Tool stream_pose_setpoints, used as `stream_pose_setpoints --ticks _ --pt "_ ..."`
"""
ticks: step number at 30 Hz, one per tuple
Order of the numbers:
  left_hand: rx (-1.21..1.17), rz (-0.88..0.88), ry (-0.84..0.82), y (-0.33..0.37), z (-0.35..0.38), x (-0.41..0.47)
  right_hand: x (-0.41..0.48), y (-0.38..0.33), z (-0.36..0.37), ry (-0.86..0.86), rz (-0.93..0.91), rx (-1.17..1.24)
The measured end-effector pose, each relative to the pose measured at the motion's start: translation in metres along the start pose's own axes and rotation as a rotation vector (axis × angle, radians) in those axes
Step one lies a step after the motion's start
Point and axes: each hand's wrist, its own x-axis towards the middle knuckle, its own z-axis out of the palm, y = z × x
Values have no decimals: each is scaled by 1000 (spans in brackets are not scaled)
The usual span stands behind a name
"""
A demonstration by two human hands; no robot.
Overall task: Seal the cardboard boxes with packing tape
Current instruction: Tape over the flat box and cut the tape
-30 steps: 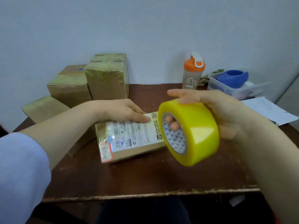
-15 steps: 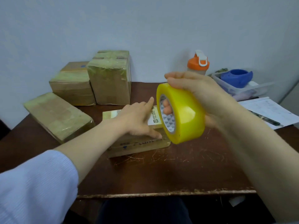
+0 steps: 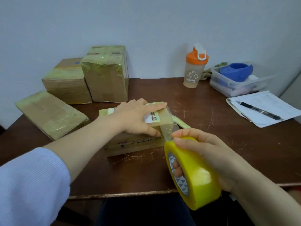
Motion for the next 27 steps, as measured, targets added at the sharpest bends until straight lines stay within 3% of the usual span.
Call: stream_pose_setpoints --ticks 3,6,9,14,22,27 --pt "23 -8 -162 2 -8 2 4 -2 -4 -25 50 23" --pt "-143 -35 -290 9 -26 14 7 -3 -5 -50 65 34" --pt "-86 22 -92 32 -18 26 9 -3 -5 -82 79 45" --pt "33 146 58 42 12 30 15 -3 -8 -92 69 39" --pt "18 438 150 43 13 35 20 -2 -12 -132 70 27" --pt "-27 452 137 38 15 36 21 -2 -12 -155 67 17"
